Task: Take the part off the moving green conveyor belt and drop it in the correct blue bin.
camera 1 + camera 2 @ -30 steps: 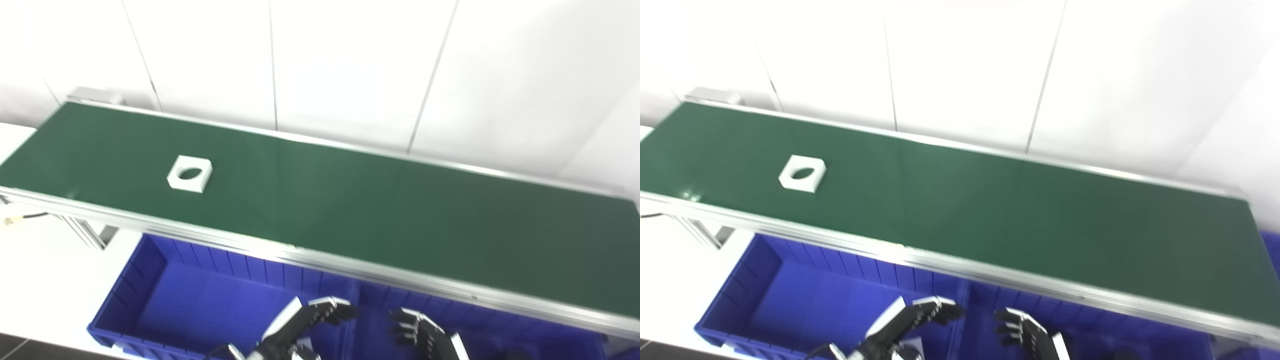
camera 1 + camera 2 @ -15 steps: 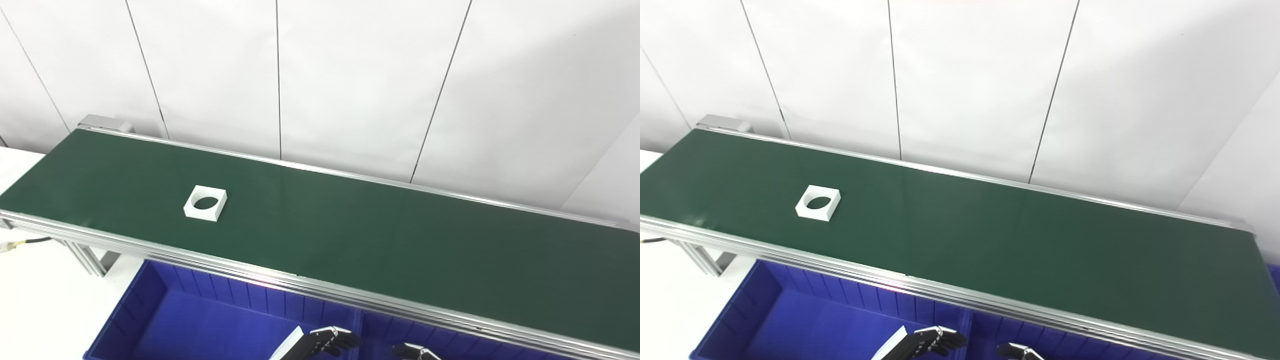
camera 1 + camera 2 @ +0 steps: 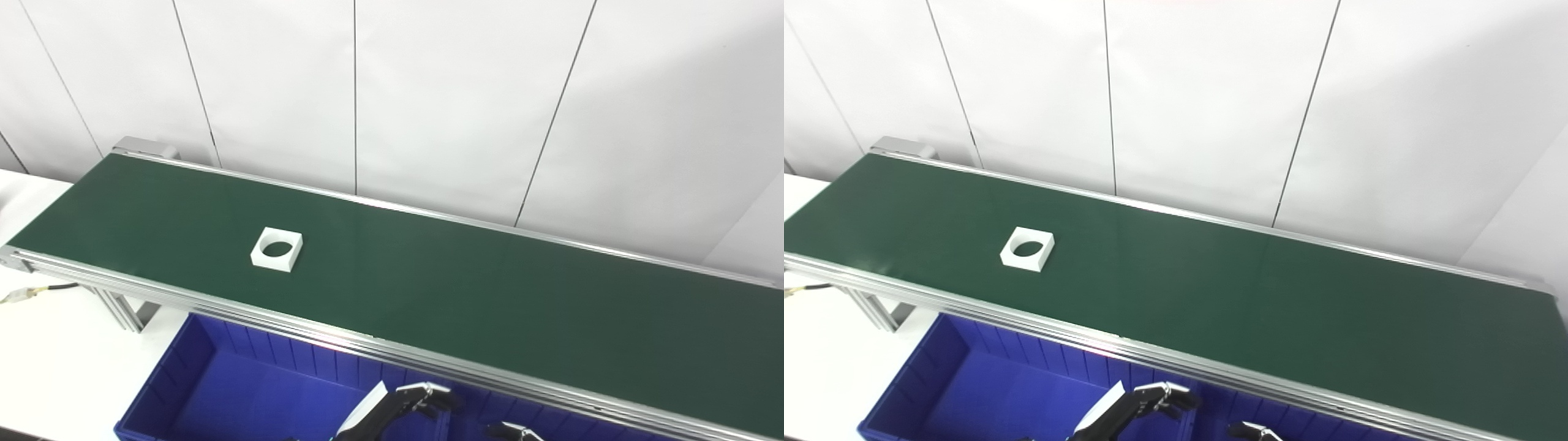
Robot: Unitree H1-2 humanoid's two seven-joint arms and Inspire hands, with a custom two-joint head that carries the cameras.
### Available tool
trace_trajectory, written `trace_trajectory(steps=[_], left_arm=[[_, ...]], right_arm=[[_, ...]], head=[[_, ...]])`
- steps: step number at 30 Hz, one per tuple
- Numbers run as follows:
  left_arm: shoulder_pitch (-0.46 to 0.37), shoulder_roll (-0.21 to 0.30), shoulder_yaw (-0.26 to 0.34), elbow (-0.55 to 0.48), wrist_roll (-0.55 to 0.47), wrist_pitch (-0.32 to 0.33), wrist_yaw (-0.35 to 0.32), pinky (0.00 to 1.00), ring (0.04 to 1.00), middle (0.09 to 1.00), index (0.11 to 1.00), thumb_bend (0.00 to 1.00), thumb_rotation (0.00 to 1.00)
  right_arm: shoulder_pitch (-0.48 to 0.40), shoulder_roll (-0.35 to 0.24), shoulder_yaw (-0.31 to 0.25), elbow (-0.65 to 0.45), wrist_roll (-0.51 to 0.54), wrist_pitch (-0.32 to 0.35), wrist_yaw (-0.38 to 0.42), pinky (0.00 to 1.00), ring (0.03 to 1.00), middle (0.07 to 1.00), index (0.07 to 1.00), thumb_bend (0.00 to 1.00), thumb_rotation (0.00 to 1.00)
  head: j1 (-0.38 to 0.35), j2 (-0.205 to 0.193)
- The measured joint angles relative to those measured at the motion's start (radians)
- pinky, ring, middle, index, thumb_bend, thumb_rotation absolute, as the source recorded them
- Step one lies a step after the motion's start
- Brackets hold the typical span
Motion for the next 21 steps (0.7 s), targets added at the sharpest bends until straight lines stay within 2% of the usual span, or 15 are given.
trace_trajectory(steps=[5,8,11,14,18,21], left_arm=[[0.020,0.008,-0.005,-0.238,0.031,0.022,-0.036,0.63,0.719,0.757,0.752,0.94,0.16],[-0.026,0.002,-0.004,-0.385,0.063,0.053,-0.081,0.61,0.703,0.749,0.750,0.93,0.12],[-0.097,0.001,0.015,-0.437,0.097,0.097,-0.118,0.60,0.704,0.751,0.751,0.94,0.11],[-0.160,0.013,0.059,-0.468,0.159,0.130,-0.139,0.59,0.714,0.759,0.753,0.97,0.07],[-0.262,0.056,0.110,-0.487,0.245,0.176,-0.175,0.59,0.714,0.755,0.742,0.98,0.07],[-0.323,0.088,0.138,-0.462,0.314,0.181,-0.183,0.60,0.721,0.750,0.740,0.98,0.06]], right_arm=[[0.000,0.000,0.000,0.001,0.000,0.000,-0.005,0.57,0.655,0.729,0.684,1.00,0.08],[-0.007,0.000,0.003,0.006,0.000,0.000,-0.009,0.57,0.649,0.725,0.681,1.00,0.08],[-0.013,0.000,0.007,0.012,0.000,0.000,-0.011,0.56,0.646,0.721,0.680,1.00,0.12],[-0.009,-0.001,0.011,0.014,-0.001,0.000,-0.018,0.56,0.647,0.717,0.680,0.99,0.13],[-0.010,-0.001,0.014,0.014,-0.002,0.000,-0.023,0.56,0.649,0.720,0.683,0.99,0.13],[-0.010,-0.001,0.018,0.015,-0.002,0.000,-0.023,0.56,0.650,0.722,0.679,1.00,0.12]], head=[[0.003,0.002],[0.005,0.000],[0.002,-0.002],[-0.005,-0.003],[-0.006,-0.003],[-0.008,-0.003]])
